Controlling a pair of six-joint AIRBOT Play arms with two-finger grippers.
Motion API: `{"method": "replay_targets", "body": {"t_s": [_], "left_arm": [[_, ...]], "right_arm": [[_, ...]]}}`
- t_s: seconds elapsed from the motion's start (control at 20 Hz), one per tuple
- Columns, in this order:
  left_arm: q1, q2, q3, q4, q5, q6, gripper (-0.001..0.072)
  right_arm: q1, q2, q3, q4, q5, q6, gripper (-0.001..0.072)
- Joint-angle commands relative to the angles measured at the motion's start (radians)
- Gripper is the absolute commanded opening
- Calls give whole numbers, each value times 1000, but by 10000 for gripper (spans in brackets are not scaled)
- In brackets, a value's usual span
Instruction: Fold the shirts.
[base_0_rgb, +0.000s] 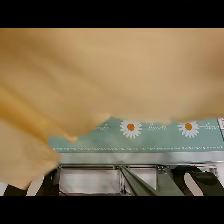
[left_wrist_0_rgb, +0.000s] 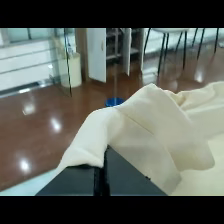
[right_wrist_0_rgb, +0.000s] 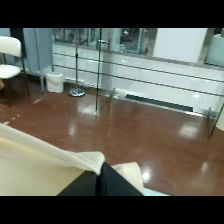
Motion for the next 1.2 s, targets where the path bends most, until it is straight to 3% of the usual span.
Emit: {"method": "replay_targets", "body": {"t_s": [0.0,0.15,0.35,0.65,0.95,1.0,1.05,1.1,1.15], "left_arm": [[-161,30,-55,124,-55,-7,20],[-178,10,-245,124,-56,-6,20],[-181,-127,-486,123,-26,45,20],[-182,-562,-503,87,193,57,21],[-200,-929,-420,-99,210,57,24],[-202,-974,-401,-114,210,56,100],[-203,-1009,-388,-124,209,35,272],[-203,-1038,-374,-123,201,-10,503],[-197,-1056,-358,-119,169,-18,512]], "right_arm": [[-1,23,-48,-76,98,28,19],[-1,23,-208,-92,116,40,19],[-1,-16,-461,-99,-25,25,17],[-2,-426,-505,-46,-156,-11,18],[-5,-819,-505,93,-328,-11,19],[-5,-862,-504,111,-345,-10,19],[-5,-901,-500,127,-356,-4,37],[-6,-928,-497,144,-365,5,226],[-11,-943,-492,146,-364,10,422]]}}
